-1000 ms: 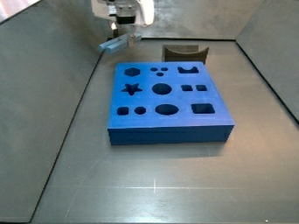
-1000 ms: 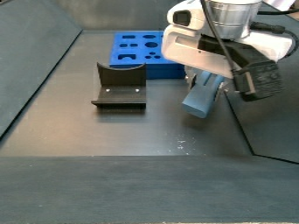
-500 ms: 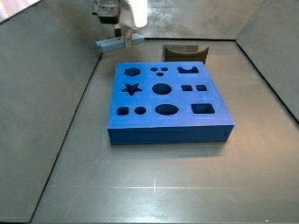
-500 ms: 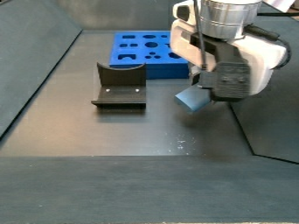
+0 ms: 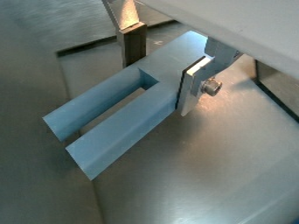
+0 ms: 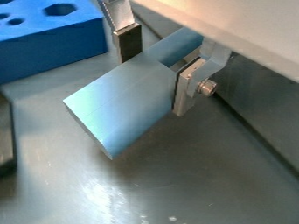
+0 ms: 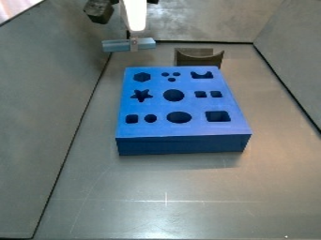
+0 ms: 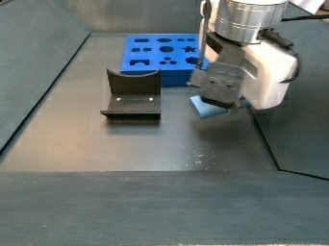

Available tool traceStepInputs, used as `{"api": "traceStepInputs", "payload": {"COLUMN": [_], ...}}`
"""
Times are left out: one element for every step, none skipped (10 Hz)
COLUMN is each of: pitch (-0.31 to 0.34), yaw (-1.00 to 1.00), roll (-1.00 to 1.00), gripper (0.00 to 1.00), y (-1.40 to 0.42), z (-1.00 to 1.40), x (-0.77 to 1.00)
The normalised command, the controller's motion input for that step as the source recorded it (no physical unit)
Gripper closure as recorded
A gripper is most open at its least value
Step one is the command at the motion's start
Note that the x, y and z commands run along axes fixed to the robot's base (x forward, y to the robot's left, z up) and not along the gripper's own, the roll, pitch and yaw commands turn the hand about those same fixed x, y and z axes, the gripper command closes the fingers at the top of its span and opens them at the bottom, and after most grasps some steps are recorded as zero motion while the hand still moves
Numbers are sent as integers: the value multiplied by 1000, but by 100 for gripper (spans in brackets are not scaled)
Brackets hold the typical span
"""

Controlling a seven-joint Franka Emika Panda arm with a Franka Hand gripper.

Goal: Pick up the square-circle object. Move up. Rotate the square-circle object. Place the square-circle object on the fixture. Regrasp the square-circle object. Move to above the board. Insert the square-circle object.
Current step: Rotate the square-circle object.

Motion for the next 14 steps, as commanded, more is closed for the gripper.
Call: {"api": "traceStepInputs", "payload": {"pitch": [-1, -1, -1, -1, -1, -1, -1, -1, -1, -1, -1, -1, -2, -2], "yaw": [-1000, -1000, -1000, -1000, -1000, -1000, -1000, -1000, -1000, -1000, -1000, -1000, -1000, -1000], "roll": [0, 0, 0, 0, 0, 0, 0, 0, 0, 0, 0, 0, 0, 0], "gripper": [100, 100, 100, 100, 100, 100, 100, 100, 100, 100, 100, 100, 100, 100], "y": [14, 14, 14, 14, 14, 14, 14, 14, 14, 14, 14, 14, 14, 14], "z": [9, 9, 9, 9, 9, 9, 9, 9, 9, 9, 9, 9, 9, 9], "x": [-1, -2, -1, -2, -2, -2, -2, -2, -2, -2, -2, -2, -2, -2]}}
